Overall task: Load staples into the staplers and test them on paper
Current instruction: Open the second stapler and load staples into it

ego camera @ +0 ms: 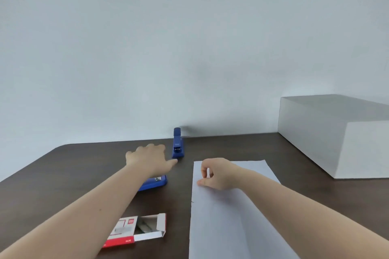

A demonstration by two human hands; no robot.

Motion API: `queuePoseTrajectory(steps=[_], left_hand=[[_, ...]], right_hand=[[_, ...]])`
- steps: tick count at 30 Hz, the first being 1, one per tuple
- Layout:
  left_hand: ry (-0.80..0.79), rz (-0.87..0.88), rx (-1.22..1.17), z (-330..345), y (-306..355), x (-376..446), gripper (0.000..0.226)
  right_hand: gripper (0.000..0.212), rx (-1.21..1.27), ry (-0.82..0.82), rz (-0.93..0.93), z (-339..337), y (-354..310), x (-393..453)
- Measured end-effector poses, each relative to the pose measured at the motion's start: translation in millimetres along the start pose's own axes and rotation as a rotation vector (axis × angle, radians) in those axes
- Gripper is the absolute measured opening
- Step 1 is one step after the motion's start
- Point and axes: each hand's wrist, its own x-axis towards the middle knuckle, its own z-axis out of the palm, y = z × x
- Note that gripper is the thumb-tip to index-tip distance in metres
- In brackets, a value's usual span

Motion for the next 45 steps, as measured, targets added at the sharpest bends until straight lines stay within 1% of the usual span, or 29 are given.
queuePoseTrajectory(steps=[2,4,6,10,12,14,15,17,19,20,21,26,28,31,34,36,38,39,41,43,45], left_hand=[[-0.044,-0.018,-0.079,11,-20,-20,0.049],[-0.015,0.005,-0.184,21,-32,-30,0.040],[0.026,0.054,-0.263,25,-35,-36,0.034],[-0.025,0.179,-0.384,21,-27,-45,0.031],[-0.026,0.222,-0.420,20,-18,-48,0.030],[0.013,0.250,-0.449,20,-8,-50,0.029],[0.032,0.268,-0.460,19,-4,-51,0.028],[0.046,0.309,-0.479,18,1,-52,0.028],[0.036,0.345,-0.510,15,2,-55,0.027],[0.032,0.355,-0.529,14,2,-56,0.026],[0.036,0.353,-0.558,12,0,-57,0.026],[0.068,0.228,-0.954,0,-22,-59,0.029],[0.081,0.187,-1.067,1,-33,-60,0.025],[0.102,0.104,-1.289,4,-45,-65,0.025],[0.193,-0.009,-1.541,8,-53,-70,0.026],[0.231,-0.097,-1.650,13,-61,-73,0.031],[0.257,-0.202,-1.658,20,-73,-76,0.027],[0.264,-0.267,-1.609,24,-80,-77,0.025],[0.257,-0.378,-1.386,33,-91,-78,0.022],[0.239,-0.403,-1.191,39,-94,-82,0.022],[0.239,-0.379,-1.103,40,-91,-85,0.027]], right_hand=[[0.023,-0.017,-0.022,0.007,-1,-7,-12],[0.022,-0.052,-0.040,0.013,-3,-13,-21],[0.027,-0.078,-0.055,0.024,-5,-17,-27],[0.035,-0.112,-0.063,0.022,-9,-26,-33],[0.043,-0.061,-0.064,-0.012,-9,-35,-33],[0.057,-0.016,-0.100,-0.058,-7,-45,-33],[0.060,-0.002,-0.115,-0.081,-5,-50,-31],[0.051,0.025,-0.095,-0.120,0,-57,-28],[0.031,0.031,-0.057,-0.126,3,-57,-25],[0.024,0.012,-0.052,-0.120,5,-56,-24],[0.024,-0.009,-0.054,-0.109,7,-54,-22],[0.037,-0.039,-0.036,-0.099,13,-45,-17],[0.035,-0.031,-0.042,-0.111,13,-42,-16],[0.025,-0.028,-0.057,-0.128,13,-42,-14],[0.025,-0.074,-0.067,-0.149,11,-44,-15],[0.025,-0.105,-0.074,-0.160,10,-46,-16],[0.032,-0.124,-0.079,-0.162,10,-47,-18],[0.032,-0.124,-0.078,-0.159,11,-47,-19],[0.027,-0.113,-0.077,-0.152,12,-47,-21],[0.025,-0.098,-0.079,-0.155,12,-47,-24],[0.025,-0.087,-0.078,-0.152,12,-48,-26]])
